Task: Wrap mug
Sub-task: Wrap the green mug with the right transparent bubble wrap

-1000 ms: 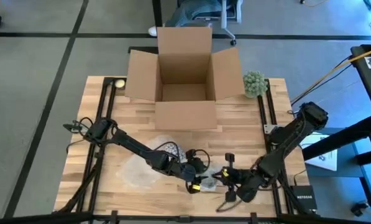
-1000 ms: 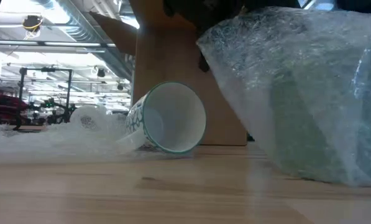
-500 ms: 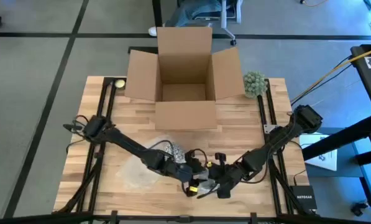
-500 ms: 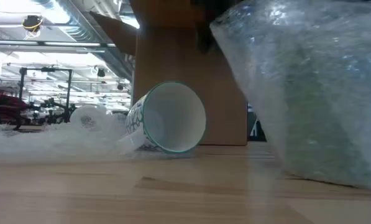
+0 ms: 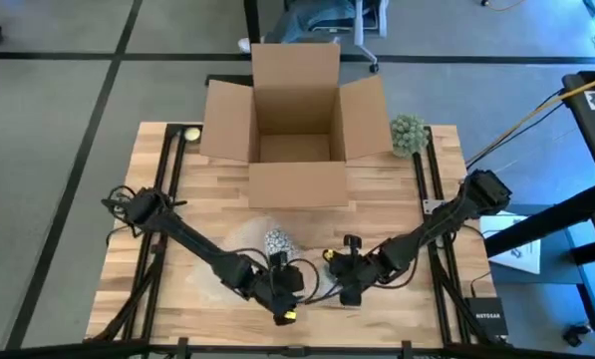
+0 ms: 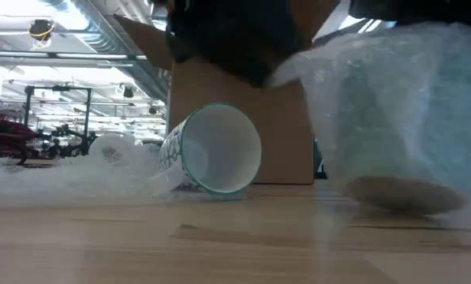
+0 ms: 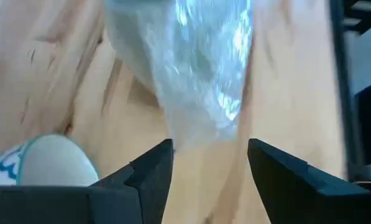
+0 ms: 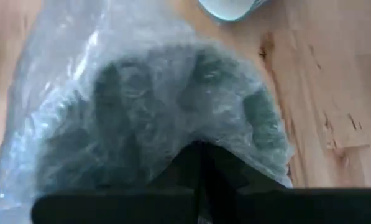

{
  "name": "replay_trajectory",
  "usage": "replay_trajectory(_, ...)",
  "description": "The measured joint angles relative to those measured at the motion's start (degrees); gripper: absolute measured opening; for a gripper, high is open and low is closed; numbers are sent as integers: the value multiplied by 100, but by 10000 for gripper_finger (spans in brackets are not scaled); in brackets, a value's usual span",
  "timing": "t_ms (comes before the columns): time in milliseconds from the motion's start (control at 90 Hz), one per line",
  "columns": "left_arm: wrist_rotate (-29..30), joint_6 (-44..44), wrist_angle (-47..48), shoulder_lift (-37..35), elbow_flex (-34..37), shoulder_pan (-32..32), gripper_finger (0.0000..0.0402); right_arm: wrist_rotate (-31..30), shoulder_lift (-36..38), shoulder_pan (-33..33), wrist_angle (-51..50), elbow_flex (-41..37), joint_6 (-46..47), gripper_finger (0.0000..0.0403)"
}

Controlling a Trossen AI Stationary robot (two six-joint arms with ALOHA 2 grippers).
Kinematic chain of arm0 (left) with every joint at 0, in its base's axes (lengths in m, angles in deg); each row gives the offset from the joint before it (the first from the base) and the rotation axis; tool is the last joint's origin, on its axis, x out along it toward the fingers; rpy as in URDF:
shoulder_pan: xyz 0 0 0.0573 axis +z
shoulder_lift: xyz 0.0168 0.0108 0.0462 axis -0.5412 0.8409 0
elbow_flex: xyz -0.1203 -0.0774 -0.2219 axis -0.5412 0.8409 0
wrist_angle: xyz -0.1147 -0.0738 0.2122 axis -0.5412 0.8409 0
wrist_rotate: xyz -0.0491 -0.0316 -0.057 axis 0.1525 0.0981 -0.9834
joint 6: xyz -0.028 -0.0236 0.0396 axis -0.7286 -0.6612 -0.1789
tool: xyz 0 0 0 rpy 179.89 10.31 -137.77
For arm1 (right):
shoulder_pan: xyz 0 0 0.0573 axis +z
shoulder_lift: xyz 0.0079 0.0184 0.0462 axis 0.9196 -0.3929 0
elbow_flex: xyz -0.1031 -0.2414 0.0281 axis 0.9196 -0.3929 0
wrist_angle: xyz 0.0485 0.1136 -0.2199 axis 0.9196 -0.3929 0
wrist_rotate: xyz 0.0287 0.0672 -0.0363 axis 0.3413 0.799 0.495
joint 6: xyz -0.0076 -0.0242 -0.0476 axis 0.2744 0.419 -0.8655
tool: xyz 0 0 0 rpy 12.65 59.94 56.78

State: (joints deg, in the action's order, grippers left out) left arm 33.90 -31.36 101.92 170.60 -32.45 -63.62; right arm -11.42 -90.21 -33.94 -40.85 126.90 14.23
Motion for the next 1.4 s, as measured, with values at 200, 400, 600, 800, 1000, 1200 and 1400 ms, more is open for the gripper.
replay_trajectory(200,582,132,-223,134,-3,21,192,111,-2,4,-31,-22,167,1)
replay_trajectory(400,829,346,-587,276,-11,142,192,132,-2,9,11,-22,165,1)
replay_trajectory(600,802,312,-1019,674,-21,176,192,164,-2,9,33,74,5,1)
replay_trajectory(800,751,385,-1216,1167,1,192,191,409,-2,9,173,454,-360,1)
replay_trajectory(1000,643,310,-1244,1305,-1,285,191,560,4,4,43,570,-546,1)
replay_trajectory(1200,664,446,-1389,1268,-1,281,191,352,4,4,90,652,-585,1)
replay_trajectory(1400,648,465,-1357,1260,-1,281,191,303,-428,-220,111,657,-605,1)
